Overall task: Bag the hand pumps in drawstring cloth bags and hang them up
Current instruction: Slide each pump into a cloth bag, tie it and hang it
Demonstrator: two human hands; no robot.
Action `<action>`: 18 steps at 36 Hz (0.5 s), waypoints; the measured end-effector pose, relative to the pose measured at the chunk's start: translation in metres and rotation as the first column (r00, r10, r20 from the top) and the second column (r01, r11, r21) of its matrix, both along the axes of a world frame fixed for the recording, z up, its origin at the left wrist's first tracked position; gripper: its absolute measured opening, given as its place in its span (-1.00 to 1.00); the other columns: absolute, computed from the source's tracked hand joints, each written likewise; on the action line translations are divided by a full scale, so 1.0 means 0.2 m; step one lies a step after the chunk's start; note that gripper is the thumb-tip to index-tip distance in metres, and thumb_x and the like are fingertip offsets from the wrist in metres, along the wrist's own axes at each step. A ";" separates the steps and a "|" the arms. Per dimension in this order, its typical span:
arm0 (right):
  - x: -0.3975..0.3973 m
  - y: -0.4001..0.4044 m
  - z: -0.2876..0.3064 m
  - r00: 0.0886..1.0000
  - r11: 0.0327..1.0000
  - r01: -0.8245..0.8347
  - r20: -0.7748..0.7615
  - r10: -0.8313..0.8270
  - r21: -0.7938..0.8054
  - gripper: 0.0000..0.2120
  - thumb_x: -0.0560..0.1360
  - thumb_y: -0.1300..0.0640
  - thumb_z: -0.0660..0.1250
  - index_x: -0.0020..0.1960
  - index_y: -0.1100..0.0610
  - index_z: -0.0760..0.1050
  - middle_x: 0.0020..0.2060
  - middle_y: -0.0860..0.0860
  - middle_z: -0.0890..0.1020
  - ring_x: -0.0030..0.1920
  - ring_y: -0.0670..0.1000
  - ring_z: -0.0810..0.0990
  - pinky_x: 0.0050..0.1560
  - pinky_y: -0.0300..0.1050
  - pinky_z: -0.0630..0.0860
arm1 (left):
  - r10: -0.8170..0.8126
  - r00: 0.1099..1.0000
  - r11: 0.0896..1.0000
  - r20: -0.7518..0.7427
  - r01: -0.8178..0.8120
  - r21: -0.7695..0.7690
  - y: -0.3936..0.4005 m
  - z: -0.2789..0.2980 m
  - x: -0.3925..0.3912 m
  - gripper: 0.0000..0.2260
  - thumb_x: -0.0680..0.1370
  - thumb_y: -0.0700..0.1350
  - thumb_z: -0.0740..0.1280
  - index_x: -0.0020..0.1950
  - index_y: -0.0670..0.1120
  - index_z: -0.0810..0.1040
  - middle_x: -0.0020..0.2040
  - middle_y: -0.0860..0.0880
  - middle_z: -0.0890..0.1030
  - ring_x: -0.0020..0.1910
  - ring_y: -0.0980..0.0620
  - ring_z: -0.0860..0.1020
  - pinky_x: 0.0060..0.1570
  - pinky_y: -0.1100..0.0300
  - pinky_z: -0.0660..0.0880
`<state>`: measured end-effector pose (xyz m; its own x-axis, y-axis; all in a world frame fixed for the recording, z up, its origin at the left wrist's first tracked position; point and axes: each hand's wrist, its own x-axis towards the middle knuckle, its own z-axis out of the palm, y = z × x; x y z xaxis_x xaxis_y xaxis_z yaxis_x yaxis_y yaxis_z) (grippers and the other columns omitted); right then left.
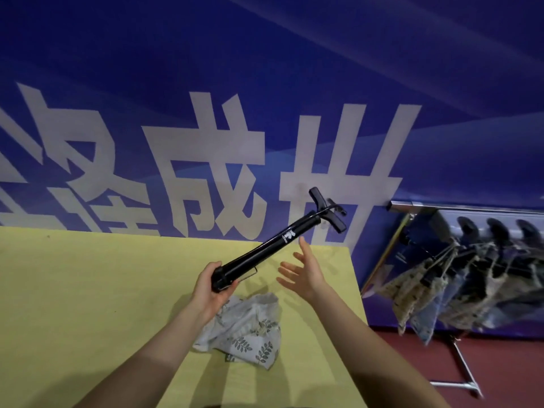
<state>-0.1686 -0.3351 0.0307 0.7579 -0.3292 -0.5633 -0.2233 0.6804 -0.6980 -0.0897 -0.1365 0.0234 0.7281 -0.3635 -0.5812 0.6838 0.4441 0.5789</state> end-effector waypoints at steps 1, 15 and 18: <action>0.01 0.01 0.01 0.999 0.999 -0.049 -0.005 0.049 0.006 -0.22 0.42 -0.33 0.31 0.45 0.12 0.26 0.28 0.26 0.46 0.22 0.25 0.52 0.16 0.22 0.53 | -0.009 1.000 1.000 0.025 0.009 -0.020 -0.02 0.01 -0.02 -0.86 0.58 -0.14 0.27 -0.08 -0.21 0.45 0.04 -0.25 0.52 0.09 -0.19 0.49 -0.37 0.22 0.59; 0.06 0.05 0.04 0.914 0.918 -0.391 -0.086 0.395 0.061 -0.76 0.51 0.08 0.25 0.10 0.19 0.43 0.04 0.25 0.58 -0.04 0.27 0.62 0.11 0.13 0.56 | -0.124 0.973 0.991 0.193 0.132 -0.031 0.01 -0.10 -0.19 -0.82 0.62 -0.14 0.19 -0.11 -0.20 0.47 -0.05 -0.20 0.55 -0.10 -0.06 0.56 -0.13 0.15 0.61; 0.05 0.05 0.00 0.933 0.932 -0.356 -0.039 0.359 0.062 -0.73 0.52 0.04 0.32 0.12 0.19 0.43 0.10 0.25 0.57 -0.02 0.27 0.62 0.11 0.14 0.58 | -0.138 0.966 0.990 0.219 0.144 -0.011 0.03 -0.13 -0.17 -0.84 0.59 -0.13 0.23 -0.08 -0.21 0.48 -0.04 -0.20 0.56 -0.06 -0.06 0.58 -0.05 0.12 0.59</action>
<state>-0.1594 -0.3248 0.0314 0.7910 -0.0101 -0.6117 -0.4916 0.5848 -0.6453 -0.1230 -0.1313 -0.0034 0.7761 -0.4847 -0.4035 0.5997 0.3694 0.7099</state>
